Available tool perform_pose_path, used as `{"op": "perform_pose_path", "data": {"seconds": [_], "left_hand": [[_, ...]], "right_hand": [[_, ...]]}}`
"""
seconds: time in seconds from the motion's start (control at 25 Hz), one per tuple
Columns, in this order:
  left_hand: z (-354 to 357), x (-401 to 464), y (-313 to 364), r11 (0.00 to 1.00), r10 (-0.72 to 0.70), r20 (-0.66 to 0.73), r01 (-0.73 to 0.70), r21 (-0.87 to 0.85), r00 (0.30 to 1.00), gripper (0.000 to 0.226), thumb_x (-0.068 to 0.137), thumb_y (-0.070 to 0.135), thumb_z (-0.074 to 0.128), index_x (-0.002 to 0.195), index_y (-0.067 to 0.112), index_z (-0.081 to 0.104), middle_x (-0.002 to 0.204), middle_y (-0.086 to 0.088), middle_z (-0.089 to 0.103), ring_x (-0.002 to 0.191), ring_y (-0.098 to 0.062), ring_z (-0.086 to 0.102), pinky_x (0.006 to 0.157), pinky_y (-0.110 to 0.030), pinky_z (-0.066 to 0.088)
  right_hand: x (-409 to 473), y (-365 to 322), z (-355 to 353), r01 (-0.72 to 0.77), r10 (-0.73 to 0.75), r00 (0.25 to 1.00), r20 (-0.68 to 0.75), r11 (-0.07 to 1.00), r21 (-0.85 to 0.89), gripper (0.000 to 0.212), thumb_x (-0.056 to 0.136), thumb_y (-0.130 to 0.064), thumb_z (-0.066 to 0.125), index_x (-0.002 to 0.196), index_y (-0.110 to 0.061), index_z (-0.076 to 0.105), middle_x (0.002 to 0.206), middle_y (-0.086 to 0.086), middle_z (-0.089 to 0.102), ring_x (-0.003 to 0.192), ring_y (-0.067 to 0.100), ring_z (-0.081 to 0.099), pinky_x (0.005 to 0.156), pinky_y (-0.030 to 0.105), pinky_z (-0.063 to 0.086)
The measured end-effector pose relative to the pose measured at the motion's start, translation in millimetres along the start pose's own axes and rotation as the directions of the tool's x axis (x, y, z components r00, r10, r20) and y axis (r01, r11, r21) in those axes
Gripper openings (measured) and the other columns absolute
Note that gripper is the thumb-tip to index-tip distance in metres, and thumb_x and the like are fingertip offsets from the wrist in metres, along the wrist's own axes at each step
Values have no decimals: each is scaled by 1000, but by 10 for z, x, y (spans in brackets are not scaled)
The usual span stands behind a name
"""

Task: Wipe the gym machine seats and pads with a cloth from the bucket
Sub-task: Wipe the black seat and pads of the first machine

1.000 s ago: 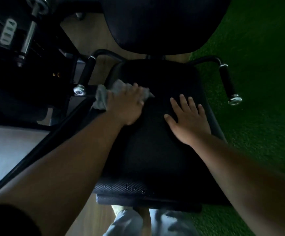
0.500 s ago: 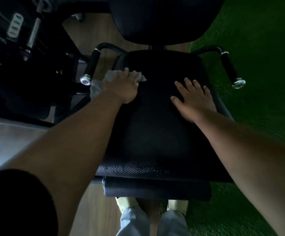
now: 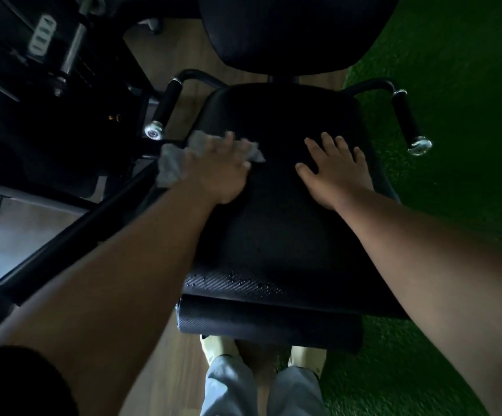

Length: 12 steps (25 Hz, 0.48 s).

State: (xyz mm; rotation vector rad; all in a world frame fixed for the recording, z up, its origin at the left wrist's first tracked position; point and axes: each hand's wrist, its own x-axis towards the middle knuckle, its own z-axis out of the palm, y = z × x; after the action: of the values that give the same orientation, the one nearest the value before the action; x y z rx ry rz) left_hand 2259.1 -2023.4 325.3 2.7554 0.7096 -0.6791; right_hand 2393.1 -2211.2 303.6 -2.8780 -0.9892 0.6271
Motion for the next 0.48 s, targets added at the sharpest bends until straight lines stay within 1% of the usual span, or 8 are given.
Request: {"op": "perform_pose_path", "data": {"seconds": [0.08,0.12,0.16,0.2,0.28,0.36,0.44,0.48], "left_hand": [[103,-421,327,982,190,-63,-188,30,980,55,104,47,19,158,40,9,167,10,-1,154,-23,-1,117,-63,7],[174,-719,302,964,266,-83,-264,39,960,56,103,49,18,157,41,10,166,13,0,153,-19,-2,119,-59,7],[251,-989,140,954,298,-111,-297,23,948,58,100,52,15,157,43,9,164,16,-1,153,-15,-4,120,-55,7],[278,-1171,-85,960,278,-142,-280,4,950,61,96,55,12,156,44,8,163,18,-2,151,-13,-6,120,-54,8],[266,-1105,-618,993,117,-139,-119,-8,983,67,91,58,9,156,43,9,165,14,2,152,-16,-4,120,-57,11],[195,-639,-931,999,7,-37,-5,49,999,66,94,54,19,157,36,16,168,6,1,154,-27,-2,116,-67,16],[139,-257,-691,997,-21,-1,21,68,1000,64,95,51,23,157,33,19,168,6,-3,153,-30,-4,109,-74,18],[148,-193,-412,997,6,-31,-4,72,1000,62,96,51,20,157,35,18,168,7,-2,154,-28,-1,109,-74,16]], "right_hand": [[7,8,14,-1,1,1000,7,1000,-15,68,97,-65,22,158,-38,8,169,-4,0,155,22,-3,124,48,1],[18,13,20,0,0,1000,9,1000,-23,67,98,-65,21,158,-38,7,169,-4,-1,155,22,-3,124,48,1],[23,15,27,4,-4,1000,11,1000,-27,68,98,-65,20,158,-38,7,169,-3,-1,155,22,-3,124,48,1],[24,19,30,9,-9,1000,8,1000,-27,68,97,-65,19,158,-38,6,169,-3,-1,155,22,-3,124,48,1],[11,20,41,9,-9,1000,-3,1000,-25,69,97,-66,18,158,-38,6,168,-3,-1,155,22,-3,124,48,1],[12,18,44,2,-2,1000,-5,1000,-17,68,97,-66,18,158,-38,6,168,-3,-1,155,22,-3,124,48,0],[12,6,41,9,-9,1000,-6,1000,-19,68,97,-66,19,158,-38,7,169,-3,-1,155,22,-3,124,48,1],[13,6,33,11,-11,1000,-8,1000,-18,68,97,-66,19,158,-38,7,169,-3,-1,155,23,-2,124,49,2]]}}
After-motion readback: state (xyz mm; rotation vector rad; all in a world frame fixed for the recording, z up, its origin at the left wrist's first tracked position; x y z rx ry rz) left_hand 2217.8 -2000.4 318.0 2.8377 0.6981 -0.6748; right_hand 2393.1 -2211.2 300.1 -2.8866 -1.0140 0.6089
